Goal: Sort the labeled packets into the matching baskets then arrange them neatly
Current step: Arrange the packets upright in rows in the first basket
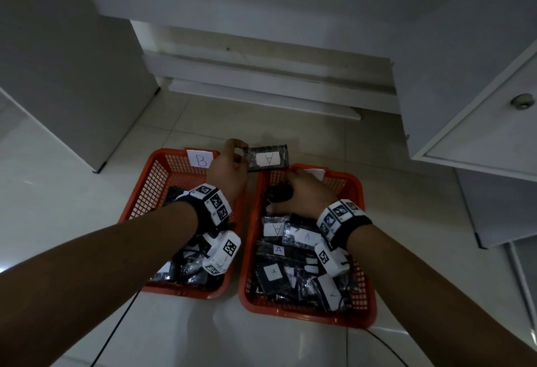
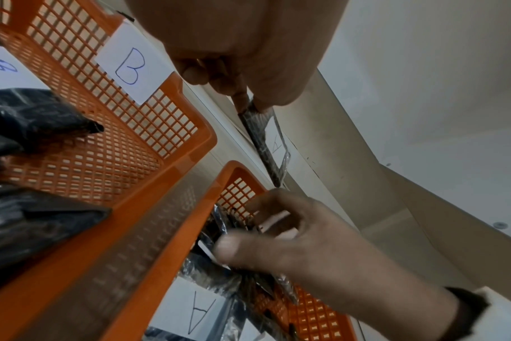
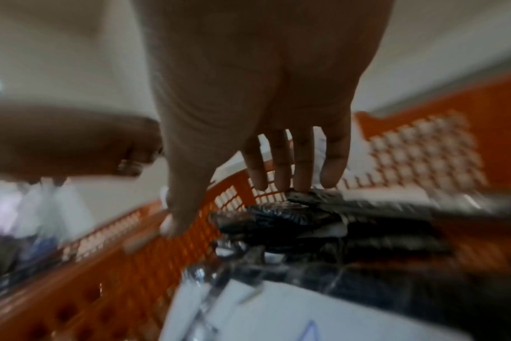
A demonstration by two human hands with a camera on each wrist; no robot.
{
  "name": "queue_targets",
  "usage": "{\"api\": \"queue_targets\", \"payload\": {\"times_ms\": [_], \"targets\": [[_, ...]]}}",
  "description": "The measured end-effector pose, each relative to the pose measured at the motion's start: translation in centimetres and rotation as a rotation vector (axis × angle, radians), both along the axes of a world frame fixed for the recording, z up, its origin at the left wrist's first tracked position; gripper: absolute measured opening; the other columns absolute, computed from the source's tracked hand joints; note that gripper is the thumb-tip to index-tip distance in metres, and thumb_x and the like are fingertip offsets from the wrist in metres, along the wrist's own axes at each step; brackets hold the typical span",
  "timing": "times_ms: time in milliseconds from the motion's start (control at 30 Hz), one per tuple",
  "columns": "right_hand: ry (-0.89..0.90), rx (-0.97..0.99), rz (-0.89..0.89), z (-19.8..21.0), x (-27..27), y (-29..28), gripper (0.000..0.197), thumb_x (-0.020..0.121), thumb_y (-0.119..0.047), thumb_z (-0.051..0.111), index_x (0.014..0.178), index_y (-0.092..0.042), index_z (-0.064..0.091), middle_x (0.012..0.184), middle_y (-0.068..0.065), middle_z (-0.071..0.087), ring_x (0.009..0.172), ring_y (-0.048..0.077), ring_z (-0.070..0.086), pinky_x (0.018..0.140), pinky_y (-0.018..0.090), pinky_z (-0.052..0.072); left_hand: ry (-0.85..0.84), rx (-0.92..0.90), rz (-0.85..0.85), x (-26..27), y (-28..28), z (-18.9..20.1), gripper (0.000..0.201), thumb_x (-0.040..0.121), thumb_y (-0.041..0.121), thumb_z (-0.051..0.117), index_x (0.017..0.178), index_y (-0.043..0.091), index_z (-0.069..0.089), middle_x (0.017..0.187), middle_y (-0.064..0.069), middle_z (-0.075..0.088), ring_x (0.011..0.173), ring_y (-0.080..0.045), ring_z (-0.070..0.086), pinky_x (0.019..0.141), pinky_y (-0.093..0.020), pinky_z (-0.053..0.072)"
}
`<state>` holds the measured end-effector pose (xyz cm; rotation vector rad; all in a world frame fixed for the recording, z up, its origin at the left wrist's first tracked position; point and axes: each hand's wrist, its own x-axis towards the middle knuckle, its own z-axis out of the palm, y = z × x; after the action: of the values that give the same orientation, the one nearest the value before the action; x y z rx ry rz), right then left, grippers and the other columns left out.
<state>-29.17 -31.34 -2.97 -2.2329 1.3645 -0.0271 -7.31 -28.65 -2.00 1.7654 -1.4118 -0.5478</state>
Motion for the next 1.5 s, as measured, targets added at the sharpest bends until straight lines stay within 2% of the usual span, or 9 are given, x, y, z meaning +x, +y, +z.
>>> {"api": "queue_targets", "payload": {"times_ms": [67,167,333,467,667,867,1067,1333,1500], "targets": [[0.128,-0.078,0.102,-0.6,1.0,0.3,0.083,0.069,-0.078,0.076,0.13,-0.023,0.061,0.126,-0.002,0.059,0.11,0.017,0.058,0.086,0.038,0.056,0.001,0.004,0.005,0.3,0.1,0.0,0.022,0.101,0.021,0.055,0.119,0.034,0.051,0.094,0.001,0.071,0.076,-0.014,0.069,0.067,-0.04,0.06],[0.14,-0.151,0.125,-0.5,1.4,0.2,0.045,0.088,-0.046,0.076,0.121,-0.018,0.067,0.122,0.002,0.064,0.1,0.02,0.064,0.075,0.033,0.055,0.028,0.0,0.014,0.8,0.3,0.2,0.02,0.102,0.023,0.056,0.119,0.032,0.052,0.092,0.002,0.07,0.075,-0.016,0.069,0.066,-0.039,0.059],[-0.086,-0.269,-0.035,1.0,-1.4,0.2,0.02,0.099,-0.031,0.06,0.111,-0.017,0.068,0.106,0.0,0.065,0.09,0.019,0.064,0.074,0.035,0.054,0.016,-0.023,0.045,2.0,0.2,0.1,0.023,0.101,0.021,0.057,0.123,0.027,0.053,0.09,0.004,0.067,0.075,-0.013,0.067,0.065,-0.032,0.053],[-0.395,-0.039,-0.184,2.4,-4.0,2.4,0.012,0.102,-0.025,0.063,0.107,-0.022,0.073,0.095,-0.003,0.076,0.083,0.007,0.07,0.078,0.032,0.058,0.036,0.009,0.044,1.5,-0.1,-0.2,0.022,0.102,0.023,0.057,0.122,0.029,0.052,0.091,0.006,0.066,0.078,-0.012,0.067,0.066,-0.031,0.053],[-0.582,0.36,-0.327,1.3,-4.4,6.6,0.022,0.106,-0.025,0.06,0.098,-0.006,0.069,0.087,0.015,0.076,0.073,0.02,0.072,0.076,0.05,0.06,0.057,-0.021,0.001,-0.7,-0.3,0.5,0.021,0.102,0.021,0.059,0.122,0.024,0.054,0.088,0.007,0.066,0.07,-0.003,0.064,0.054,-0.019,0.043],[-0.162,0.132,-0.109,-0.3,-5.3,7.6,0.014,0.1,-0.038,0.063,0.101,-0.029,0.074,0.103,-0.011,0.067,0.087,0.005,0.067,0.081,0.032,0.059,0.057,-0.012,-0.027,-1.3,-0.3,0.8,0.021,0.102,0.026,0.06,0.122,0.024,0.053,0.086,0.011,0.063,0.069,-0.005,0.064,0.055,-0.024,0.044],[0.144,0.004,-0.081,-1.1,-9.0,3.6,0.03,0.099,-0.02,0.057,0.127,-0.016,0.068,0.126,0.005,0.064,0.106,0.02,0.063,0.079,0.028,0.049,0.07,0.015,-0.013,-0.3,0.0,0.7,0.021,0.103,0.021,0.057,0.122,0.027,0.052,0.091,0.007,0.067,0.074,-0.01,0.068,0.064,-0.035,0.059],[0.223,-0.028,-0.058,-1.8,-9.1,0.9,0.017,0.097,-0.024,0.061,0.111,-0.018,0.07,0.113,0.003,0.063,0.099,0.023,0.064,0.081,0.034,0.055,0.016,-0.01,0.005,0.5,0.5,0.4,0.021,0.102,0.024,0.058,0.123,0.026,0.053,0.09,0.002,0.066,0.075,-0.016,0.066,0.057,-0.027,0.042],[0.238,0.094,-0.037,-1.6,-8.0,-0.3,0.019,0.101,-0.032,0.061,0.103,-0.019,0.074,0.093,0.001,0.072,0.083,0.018,0.068,0.076,0.035,0.059,0.019,-0.015,-0.016,0.1,0.8,0.4,0.022,0.102,0.028,0.059,0.123,0.027,0.054,0.093,0.001,0.069,0.079,-0.018,0.067,0.066,-0.033,0.054]]}}
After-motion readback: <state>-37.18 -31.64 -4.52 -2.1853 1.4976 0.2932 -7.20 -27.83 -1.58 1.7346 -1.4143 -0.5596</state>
